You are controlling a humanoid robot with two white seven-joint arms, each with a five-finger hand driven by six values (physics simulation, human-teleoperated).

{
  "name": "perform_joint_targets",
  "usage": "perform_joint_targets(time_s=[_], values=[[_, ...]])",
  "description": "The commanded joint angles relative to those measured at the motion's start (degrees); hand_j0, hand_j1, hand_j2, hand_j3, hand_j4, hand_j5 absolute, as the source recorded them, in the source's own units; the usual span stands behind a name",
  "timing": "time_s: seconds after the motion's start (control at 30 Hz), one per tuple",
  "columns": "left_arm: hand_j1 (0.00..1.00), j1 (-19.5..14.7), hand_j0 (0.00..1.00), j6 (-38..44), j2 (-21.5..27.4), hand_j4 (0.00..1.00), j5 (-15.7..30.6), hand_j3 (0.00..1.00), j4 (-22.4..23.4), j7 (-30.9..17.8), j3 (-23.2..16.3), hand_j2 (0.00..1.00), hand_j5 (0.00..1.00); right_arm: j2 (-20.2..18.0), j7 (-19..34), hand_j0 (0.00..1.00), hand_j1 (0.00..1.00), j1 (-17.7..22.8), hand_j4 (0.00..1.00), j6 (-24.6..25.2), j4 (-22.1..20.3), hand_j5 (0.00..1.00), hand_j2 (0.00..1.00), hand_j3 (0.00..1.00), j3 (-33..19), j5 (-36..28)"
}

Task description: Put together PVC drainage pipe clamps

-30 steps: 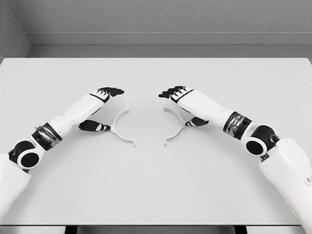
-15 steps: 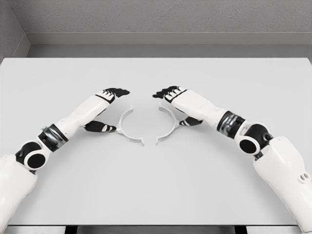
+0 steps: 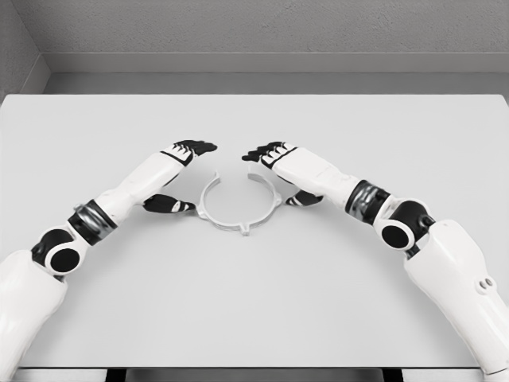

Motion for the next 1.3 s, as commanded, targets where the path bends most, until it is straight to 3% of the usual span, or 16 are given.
perform_joint_targets(time_s=[0.0,0.1,0.13,0.23,0.33,0.37,0.43,0.53,0.63,0.7,0.87,0.9,1.27], values=[[1.00,0.00,1.00,0.03,0.33,1.00,0.41,1.00,0.34,0.03,0.36,1.00,1.00,0.36,-0.12,1.00,1.00,-0.09,1.00,0.13,-0.23,1.00,1.00,1.00,-0.09,-0.24],[1.00,-0.18,1.00,0.03,0.42,1.00,0.50,1.00,0.69,0.03,0.71,1.00,1.00,-0.34,-0.12,1.00,1.00,-1.23,1.00,0.22,-0.58,1.00,1.00,1.00,-1.32,-0.06],[1.00,-0.18,1.00,0.03,0.50,1.00,0.50,1.00,0.69,0.03,0.71,1.00,1.00,-1.65,-0.03,1.00,1.00,-1.23,1.00,0.83,-1.19,1.00,1.00,1.00,-4.04,-0.23],[1.00,-0.26,1.00,0.03,0.42,1.00,0.41,1.00,0.96,0.03,0.45,1.00,1.00,-7.54,-0.03,1.00,1.00,-1.14,1.00,0.75,-4.71,1.00,1.00,1.00,-10.38,-1.38],[1.00,-1.23,1.00,0.03,0.24,1.00,0.23,1.00,2.10,0.03,-0.08,1.00,1.00,-17.30,-0.12,1.00,1.00,0.96,1.00,0.66,-11.39,1.00,1.00,1.00,-12.05,-8.76],[1.00,-1.49,1.00,0.03,0.07,1.00,0.23,1.00,2.45,0.03,-0.17,1.00,1.00,-19.06,-0.12,1.00,1.00,1.84,1.00,0.39,-11.92,1.00,1.00,1.00,-12.40,-10.16],[1.00,-1.85,1.00,0.03,-0.29,1.00,0.23,1.00,2.71,0.03,-0.43,1.00,1.00,-20.64,-0.03,1.00,1.00,6.06,1.00,-1.10,-14.03,1.00,1.00,1.00,-18.19,-11.57],[1.00,-2.20,1.00,0.03,-0.29,1.00,0.15,1.00,2.80,0.03,-0.96,1.00,1.00,-20.56,-0.12,1.00,1.00,14.41,1.00,-5.93,-17.54,1.00,1.00,1.00,-26.63,-11.66],[1.00,-2.20,1.00,0.03,-0.37,1.00,0.15,1.00,2.71,0.03,-1.75,1.00,1.00,-19.68,-0.38,1.00,1.00,17.58,1.00,-11.29,-16.84,1.00,1.00,1.00,-31.55,-11.57],[1.00,-2.29,1.00,0.03,-0.81,1.00,0.15,1.00,2.71,0.03,-2.28,1.00,1.00,-17.39,-0.20,1.00,1.00,20.21,1.00,-11.84,-16.84,1.00,1.00,1.00,-35.43,-11.40],[1.00,-2.20,1.00,0.03,-0.81,1.00,0.15,1.00,2.71,0.03,-2.28,1.00,1.00,-17.30,-0.21,1.00,1.00,20.30,1.00,-11.84,-16.84,1.00,1.00,1.00,-35.43,-11.40],[1.00,-2.29,1.00,0.03,-0.81,1.00,0.15,1.00,2.71,0.03,-2.28,1.00,1.00,-15.46,-0.21,1.00,1.00,20.21,1.00,-11.84,-12.18,1.00,1.00,1.00,-35.07,-11.40],[1.00,-2.29,1.00,0.03,-1.60,1.00,0.15,1.00,2.80,0.03,-2.28,1.00,1.00,-15.28,-0.21,1.00,1.00,19.95,1.00,-11.84,-12.27,1.00,1.00,1.00,-34.72,-11.40]])
